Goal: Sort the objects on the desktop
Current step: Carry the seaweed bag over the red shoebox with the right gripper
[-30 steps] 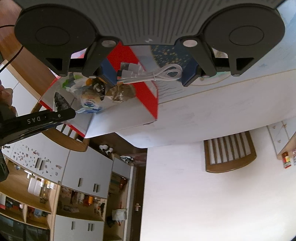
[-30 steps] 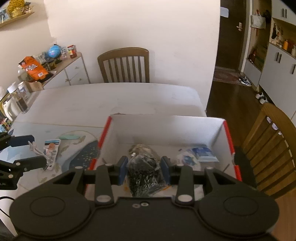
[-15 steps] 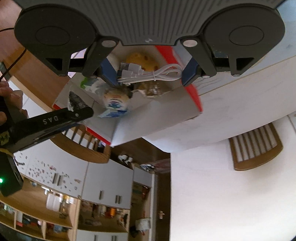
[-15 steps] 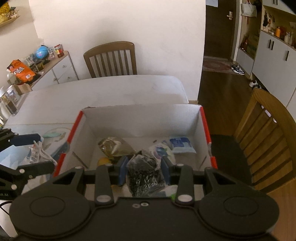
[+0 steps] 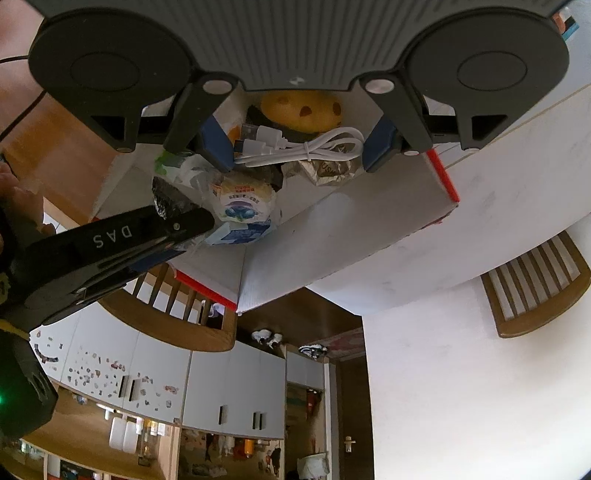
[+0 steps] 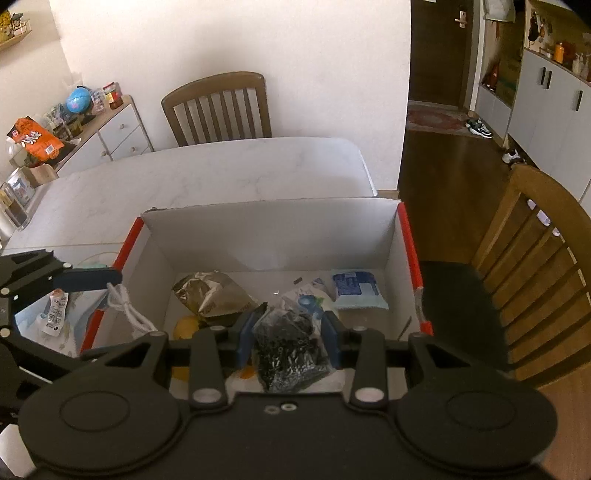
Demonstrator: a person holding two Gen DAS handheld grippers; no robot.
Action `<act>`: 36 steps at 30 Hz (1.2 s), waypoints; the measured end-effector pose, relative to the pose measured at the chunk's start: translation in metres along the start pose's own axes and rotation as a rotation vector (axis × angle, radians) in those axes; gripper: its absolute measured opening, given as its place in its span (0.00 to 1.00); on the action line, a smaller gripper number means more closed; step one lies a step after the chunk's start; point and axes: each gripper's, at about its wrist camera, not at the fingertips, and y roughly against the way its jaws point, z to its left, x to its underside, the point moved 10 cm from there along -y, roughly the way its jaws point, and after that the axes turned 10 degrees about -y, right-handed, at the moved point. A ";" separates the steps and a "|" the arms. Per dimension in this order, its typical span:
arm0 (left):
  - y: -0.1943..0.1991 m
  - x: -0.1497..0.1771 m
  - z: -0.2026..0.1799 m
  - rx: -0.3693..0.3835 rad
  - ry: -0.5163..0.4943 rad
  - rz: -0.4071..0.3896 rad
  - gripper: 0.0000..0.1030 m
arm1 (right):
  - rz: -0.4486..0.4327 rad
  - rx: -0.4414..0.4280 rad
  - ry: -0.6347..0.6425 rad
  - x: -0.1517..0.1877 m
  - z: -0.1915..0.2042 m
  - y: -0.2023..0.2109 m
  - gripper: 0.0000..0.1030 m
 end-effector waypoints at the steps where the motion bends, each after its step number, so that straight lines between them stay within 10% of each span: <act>1: -0.004 0.000 -0.001 0.003 -0.005 0.003 0.74 | 0.003 -0.001 0.000 0.000 0.000 -0.002 0.37; 36: -0.059 0.019 -0.016 0.098 -0.061 0.166 0.74 | 0.091 0.030 -0.001 0.011 -0.007 -0.055 0.42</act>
